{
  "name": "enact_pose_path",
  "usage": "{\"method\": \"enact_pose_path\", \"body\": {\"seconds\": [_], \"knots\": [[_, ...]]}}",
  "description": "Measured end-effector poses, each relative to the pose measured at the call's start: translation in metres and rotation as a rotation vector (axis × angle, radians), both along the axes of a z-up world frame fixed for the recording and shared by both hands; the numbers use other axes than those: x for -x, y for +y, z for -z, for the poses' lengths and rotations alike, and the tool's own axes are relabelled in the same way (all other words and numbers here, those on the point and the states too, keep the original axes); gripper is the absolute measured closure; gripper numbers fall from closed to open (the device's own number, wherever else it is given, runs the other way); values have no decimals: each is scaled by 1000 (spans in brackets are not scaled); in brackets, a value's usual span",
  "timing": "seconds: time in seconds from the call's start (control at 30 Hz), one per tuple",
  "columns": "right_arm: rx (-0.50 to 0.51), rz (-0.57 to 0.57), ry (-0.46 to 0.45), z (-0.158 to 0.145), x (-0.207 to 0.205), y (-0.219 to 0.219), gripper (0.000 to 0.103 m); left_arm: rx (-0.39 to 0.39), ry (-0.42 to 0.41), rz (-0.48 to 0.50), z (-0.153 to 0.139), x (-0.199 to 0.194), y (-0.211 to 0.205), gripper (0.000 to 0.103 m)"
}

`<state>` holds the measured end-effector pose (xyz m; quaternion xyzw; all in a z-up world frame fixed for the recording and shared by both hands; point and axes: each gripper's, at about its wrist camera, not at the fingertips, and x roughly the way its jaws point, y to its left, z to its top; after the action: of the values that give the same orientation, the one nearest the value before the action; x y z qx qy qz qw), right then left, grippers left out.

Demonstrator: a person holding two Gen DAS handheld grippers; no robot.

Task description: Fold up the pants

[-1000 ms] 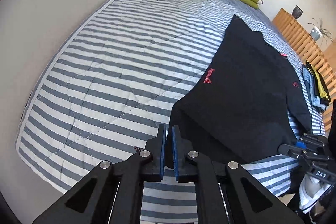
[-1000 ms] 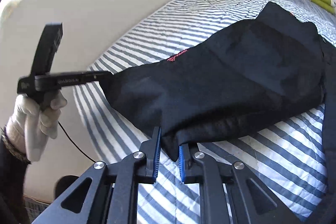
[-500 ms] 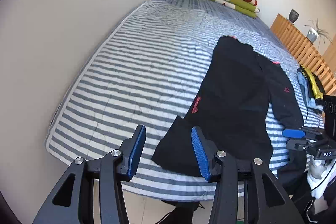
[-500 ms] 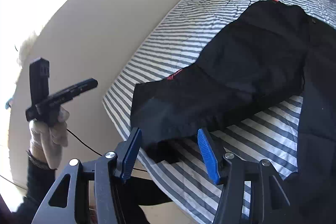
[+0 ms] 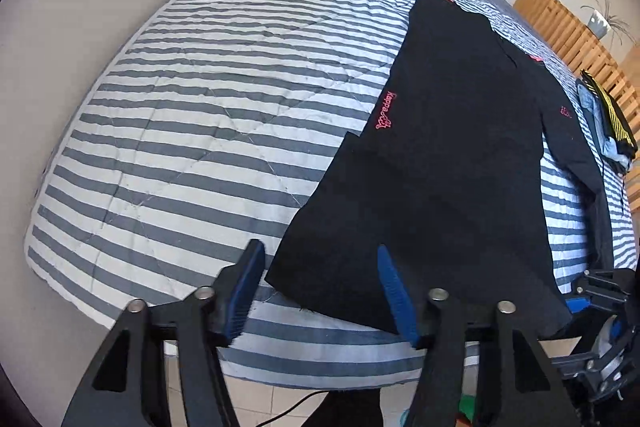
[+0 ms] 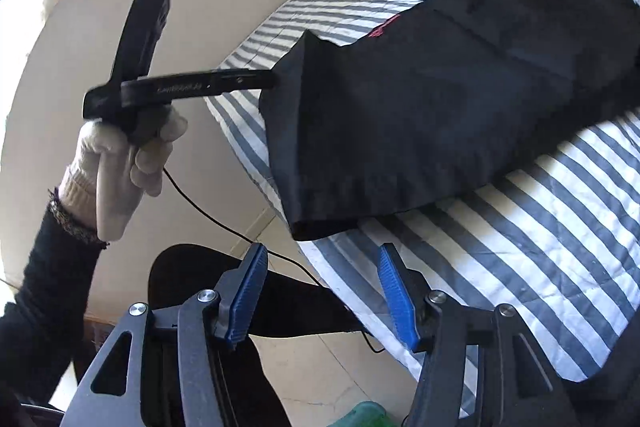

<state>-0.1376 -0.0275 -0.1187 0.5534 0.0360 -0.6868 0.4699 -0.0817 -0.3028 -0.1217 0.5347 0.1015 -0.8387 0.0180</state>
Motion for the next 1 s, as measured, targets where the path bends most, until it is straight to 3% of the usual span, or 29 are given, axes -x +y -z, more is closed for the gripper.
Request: {"method": "enact_pose_path", "body": {"seconds": [0.03, 0.07, 0.13, 0.17, 0.2, 0.27, 0.37, 0.43, 0.47, 0.5, 0.57, 0.67, 0.73, 0.9, 1.0], "knots": [[-16, -8, 40, 1, -5, -9, 50, -6, -11, 5, 4, 2, 1, 81], [-24, -19, 88, 1, -7, -19, 50, -11, -18, 4, 7, 3, 3, 92], [-55, -15, 145, 5, -6, -34, 59, -7, -13, 3, 4, 2, 6, 100], [-73, -7, 133, 8, -2, -40, 84, 4, -3, 7, -1, 0, 7, 102], [-76, -9, 79, 12, 3, -44, 96, 19, 9, 6, -8, -3, 7, 102], [-4, -11, -59, 8, 11, -41, 97, 49, 39, 2, -27, -12, 6, 102], [168, -59, -269, -11, 12, -29, 98, 127, 79, -30, -59, -29, 6, 99], [209, -99, -303, -25, 6, -23, 93, 117, 95, -21, -73, -37, 8, 90], [172, -115, -267, -30, 1, -22, 88, 127, 102, -23, -79, -42, 11, 83], [128, -132, -233, -32, -5, -20, 72, 137, 102, -17, -82, -44, 15, 81], [56, -138, -143, -30, -17, -13, 64, 183, 81, -26, -85, -51, 26, 80], [-27, -95, -35, -25, -27, 14, 64, 272, 78, -37, -87, -56, 56, 80], [-55, -43, 20, -23, -25, 30, 64, 292, 91, -11, -92, -58, 84, 80], [-80, 131, 146, -40, -13, 95, 64, 356, 131, 140, -99, -58, 164, 76], [-80, 223, 181, -47, 1, 124, 64, 357, 159, 209, -105, -56, 207, 74]]}}
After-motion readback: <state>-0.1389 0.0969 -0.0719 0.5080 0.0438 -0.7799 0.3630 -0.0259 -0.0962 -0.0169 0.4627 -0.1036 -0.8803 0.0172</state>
